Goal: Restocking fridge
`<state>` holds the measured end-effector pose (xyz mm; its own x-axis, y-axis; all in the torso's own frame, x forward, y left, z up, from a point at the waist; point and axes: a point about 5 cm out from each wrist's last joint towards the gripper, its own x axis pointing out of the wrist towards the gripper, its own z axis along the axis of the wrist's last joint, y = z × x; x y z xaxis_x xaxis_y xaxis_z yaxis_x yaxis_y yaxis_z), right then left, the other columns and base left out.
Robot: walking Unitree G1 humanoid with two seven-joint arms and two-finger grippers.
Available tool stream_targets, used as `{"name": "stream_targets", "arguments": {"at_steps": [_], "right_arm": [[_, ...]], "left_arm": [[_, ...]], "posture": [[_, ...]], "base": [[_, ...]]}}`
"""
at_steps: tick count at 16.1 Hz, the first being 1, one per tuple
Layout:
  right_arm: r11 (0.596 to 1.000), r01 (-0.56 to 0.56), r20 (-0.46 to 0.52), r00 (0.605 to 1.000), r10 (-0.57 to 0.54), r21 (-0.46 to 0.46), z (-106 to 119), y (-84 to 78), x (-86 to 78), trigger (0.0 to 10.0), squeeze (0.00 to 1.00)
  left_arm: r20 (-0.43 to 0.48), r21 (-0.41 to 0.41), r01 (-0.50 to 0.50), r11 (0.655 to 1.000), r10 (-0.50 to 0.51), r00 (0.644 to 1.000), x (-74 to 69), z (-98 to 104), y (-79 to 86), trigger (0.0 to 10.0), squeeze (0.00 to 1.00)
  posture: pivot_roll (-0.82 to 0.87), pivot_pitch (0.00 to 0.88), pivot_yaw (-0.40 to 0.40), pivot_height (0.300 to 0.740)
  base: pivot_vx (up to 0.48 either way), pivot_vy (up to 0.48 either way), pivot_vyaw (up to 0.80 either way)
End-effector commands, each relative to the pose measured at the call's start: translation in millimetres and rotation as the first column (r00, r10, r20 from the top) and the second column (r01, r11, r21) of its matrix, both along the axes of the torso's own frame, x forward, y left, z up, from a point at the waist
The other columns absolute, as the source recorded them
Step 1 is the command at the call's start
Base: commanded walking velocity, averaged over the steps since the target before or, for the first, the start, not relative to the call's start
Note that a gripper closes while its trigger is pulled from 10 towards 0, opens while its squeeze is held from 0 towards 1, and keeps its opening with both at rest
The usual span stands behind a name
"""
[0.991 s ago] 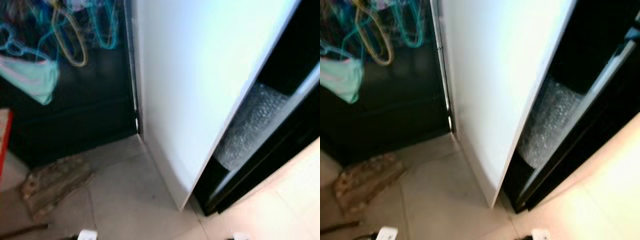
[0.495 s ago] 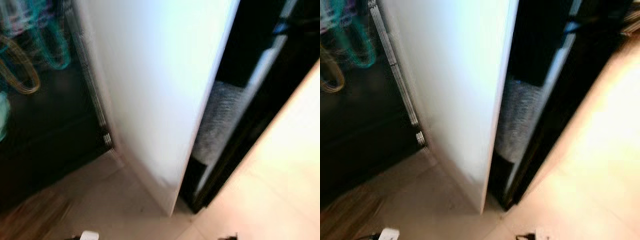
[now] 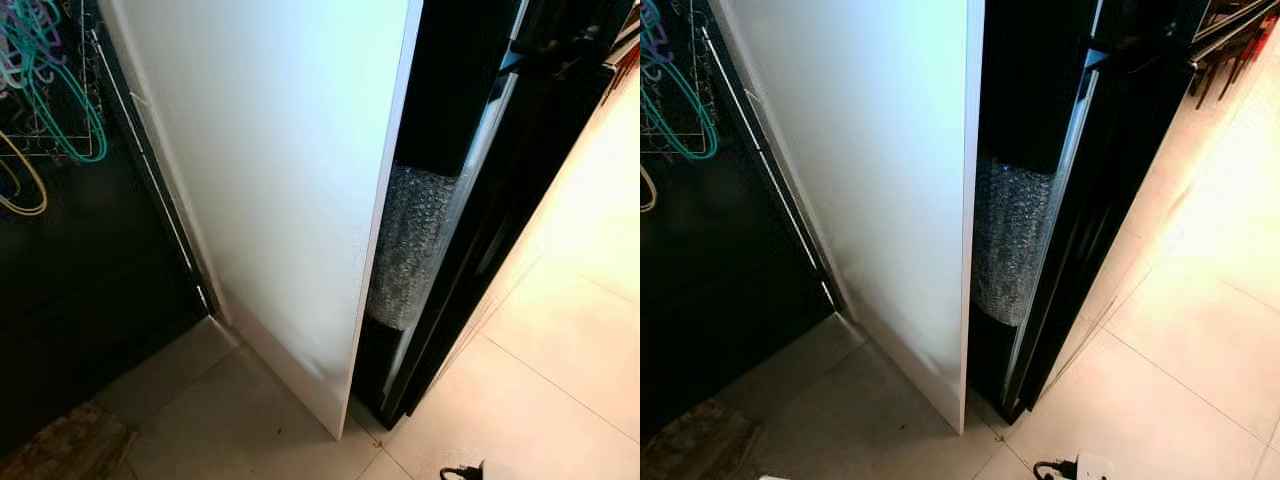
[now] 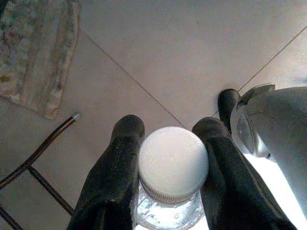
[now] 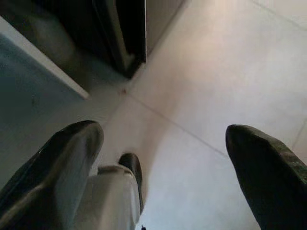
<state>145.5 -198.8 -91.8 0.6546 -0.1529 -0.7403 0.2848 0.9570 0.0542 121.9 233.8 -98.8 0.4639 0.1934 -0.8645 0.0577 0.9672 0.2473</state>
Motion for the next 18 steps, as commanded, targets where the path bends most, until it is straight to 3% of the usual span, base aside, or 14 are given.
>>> {"name": "stream_targets", "arguments": {"at_steps": [1,2,3,5,6,7,8,10,13,14,15,16,18], "right_arm": [[0.996,0.053,0.246,0.969,-0.035,-0.068,41.9,-32.7,64.9,10.0,0.0],[0.994,0.085,0.359,0.932,-0.056,-0.065,60.2,-40.8,83.4,10.0,0.0],[0.992,0.091,0.45,0.892,-0.043,-0.084,73.3,-44.0,90.6,10.0,0.0],[0.987,0.036,0.555,0.83,0.06,-0.16,93.5,-41.6,96.6,10.0,0.0],[0.993,0.027,0.613,0.789,0.047,-0.111,103.5,-35.5,94.8,10.0,0.0],[0.994,0.02,0.623,0.781,0.05,-0.105,106.2,-33.9,94.0,10.0,0.0],[0.994,-0.005,0.64,0.765,0.074,-0.109,115.0,-25.7,87.6,10.0,0.0],[0.971,-0.142,0.651,0.723,0.233,-0.191,140.6,-1.8,84.5,10.0,0.0],[0.975,-0.136,0.728,0.648,0.223,-0.177,173.0,17.1,112.1,10.0,0.0],[0.965,-0.2,0.744,0.616,0.259,-0.17,186.6,32.3,128.4,10.0,0.0],[0.962,-0.217,0.746,0.611,0.265,-0.164,190.9,36.5,131.7,10.0,0.39],[0.958,-0.231,0.739,0.613,0.279,-0.17,197.5,41.8,135.5,10.0,1.0],[0.952,-0.246,0.727,0.618,0.3,-0.183,202.0,51.8,146.9,10.0,1.0]], "left_arm": [[-0.007,-0.002,-0.014,1.0,0.014,1.0,-3.7,-1.4,-1.1,10.0,0.0],[-0.011,-0.002,-0.019,1.0,0.019,1.0,-5.0,-1.9,-1.0,10.0,0.0],[-0.014,-0.001,-0.025,1.0,0.025,1.0,-6.3,-2.2,-1.0,10.0,0.0],[-0.019,0.001,-0.029,1.0,0.029,0.999,-8.2,-2.8,-0.9,10.0,0.0],[-0.023,0.003,-0.033,0.999,0.033,0.999,-10.2,-3.4,-0.9,10.0,0.0],[-0.024,0.004,-0.036,0.999,0.036,0.999,-10.7,-3.5,-0.8,10.0,0.0],[-0.026,0.007,-0.035,0.999,0.035,0.999,-12.3,-3.9,-0.8,10.0,0.0],[-0.032,0.01,-0.03,1.0,0.03,0.999,-13.8,-4.2,-0.4,10.0,0.0],[-0.029,0.015,-0.036,0.999,0.036,0.999,-12.5,-3.8,0.2,10.0,0.0],[-0.023,0.011,-0.059,0.998,0.059,0.998,-12.5,-4.0,-0.7,10.0,0.0],[-0.022,0.01,-0.06,0.998,0.06,0.998,-12.2,-4.0,-1.1,10.0,0.0],[-0.019,0.007,-0.061,0.998,0.061,0.998,-11.7,-3.9,-1.7,10.0,0.0],[-0.018,0.004,-0.058,0.998,0.059,0.998,-11.4,-4.1,-2.9,10.0,0.0]], "posture": [[-0.02,0.0,-0.004,0.74],[-0.02,0.0,-0.004,0.74],[-0.02,0.0,-0.006,0.74],[-0.02,0.0,-0.009,0.74],[-0.02,0.0,-0.013,0.74],[-0.02,0.0,-0.013,0.74],[-0.02,0.0,-0.012,0.74],[-0.03,0.0,-0.005,0.74],[-0.05,0.0,-0.001,0.74],[-0.02,0.0,-0.016,0.74],[-0.01,0.0,-0.02,0.74],[-0.01,0.0,-0.021,0.74],[0.0,0.0,-0.025,0.74]], "base": [[0.0,0.0,0.0],[0.0,0.0,0.0],[0.0,0.0,0.0],[0.0,0.0,0.0],[0.0,0.0,0.0],[0.0,0.0,0.0],[0.0,0.0,0.0],[0.0,0.0,0.0],[0.0,0.0,0.0],[0.0,0.0,0.0],[0.0,0.0,0.0],[0.0,0.0,0.0],[0.0,0.0,0.0]]}}
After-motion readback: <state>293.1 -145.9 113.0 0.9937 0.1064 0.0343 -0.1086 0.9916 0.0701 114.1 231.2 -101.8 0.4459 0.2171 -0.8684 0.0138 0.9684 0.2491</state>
